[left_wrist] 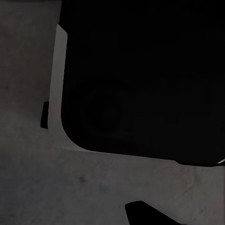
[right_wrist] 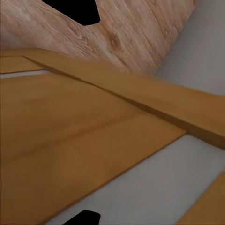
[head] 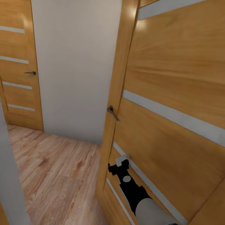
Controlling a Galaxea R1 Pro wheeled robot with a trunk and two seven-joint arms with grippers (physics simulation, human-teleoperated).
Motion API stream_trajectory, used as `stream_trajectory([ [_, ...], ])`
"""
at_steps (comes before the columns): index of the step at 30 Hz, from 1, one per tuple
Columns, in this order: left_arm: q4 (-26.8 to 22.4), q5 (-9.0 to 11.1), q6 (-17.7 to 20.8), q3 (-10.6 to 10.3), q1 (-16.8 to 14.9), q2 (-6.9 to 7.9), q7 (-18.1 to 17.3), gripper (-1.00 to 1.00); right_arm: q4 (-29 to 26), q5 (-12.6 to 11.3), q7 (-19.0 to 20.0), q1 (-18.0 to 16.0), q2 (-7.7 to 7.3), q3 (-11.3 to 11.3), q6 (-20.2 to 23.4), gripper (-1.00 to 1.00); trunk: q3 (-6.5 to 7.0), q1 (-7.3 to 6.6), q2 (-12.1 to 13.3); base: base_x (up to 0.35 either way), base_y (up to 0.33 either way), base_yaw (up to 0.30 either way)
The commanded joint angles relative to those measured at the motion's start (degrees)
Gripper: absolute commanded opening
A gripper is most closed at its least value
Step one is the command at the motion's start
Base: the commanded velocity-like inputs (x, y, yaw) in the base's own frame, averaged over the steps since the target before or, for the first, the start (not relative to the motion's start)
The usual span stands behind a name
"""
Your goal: Move the two storage containers from the living room to the garage. In the garage, place one container on the floor and stack the other container on top of it (either order is fine).
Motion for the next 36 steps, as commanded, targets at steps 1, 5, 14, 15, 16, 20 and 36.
stream_trajectory([
  [1, -0.02, 0.39, -0.12, 0.03, 0.00, 0.00, 0.05, 1.00, 0.08, 0.61, -0.73, -0.09, 0.01, -0.15, -0.09, 1.00, -0.05, 0.03, -0.02, 0.317, 0.000, 0.000],
  [5, -0.02, 0.39, -0.12, 0.03, 0.00, 0.00, 0.08, 1.00, 0.11, 0.59, -0.80, -0.09, 0.01, -0.06, -0.06, 1.00, -0.05, 0.03, -0.02, 0.317, 0.000, 0.000],
  [14, -0.02, 0.39, -0.12, 0.03, 0.00, 0.00, 0.05, 1.00, 0.12, 0.52, -0.93, -0.09, 0.01, -0.04, -0.15, 1.00, -0.05, 0.03, -0.02, 0.141, 0.000, 0.000],
  [15, -0.02, 0.37, -0.12, 0.03, 0.00, 0.00, 0.07, 1.00, 0.12, 0.44, -0.95, -0.09, 0.01, -0.07, -0.16, 1.00, -0.05, 0.03, -0.02, 0.014, 0.000, 0.000],
  [16, -0.02, 0.34, -0.12, 0.03, 0.00, 0.00, 0.07, 1.00, 0.12, 0.39, -0.97, -0.09, 0.01, -0.05, -0.15, 1.00, -0.05, 0.03, -0.02, 0.009, 0.000, 0.000],
  [20, -0.04, 0.30, -0.12, 0.03, 0.00, 0.00, 0.08, 1.00, 0.12, 0.33, -1.00, -0.09, 0.01, -0.02, -0.14, 1.00, -0.05, 0.03, -0.02, 0.004, -0.013, 0.000],
  [36, -0.06, 0.30, -0.12, 0.03, 0.00, 0.00, 0.06, 1.00, 0.20, 0.32, -1.01, -0.09, 0.01, -0.08, -0.26, 1.00, -0.05, 0.03, -0.02, 0.000, -0.092, 0.000],
])
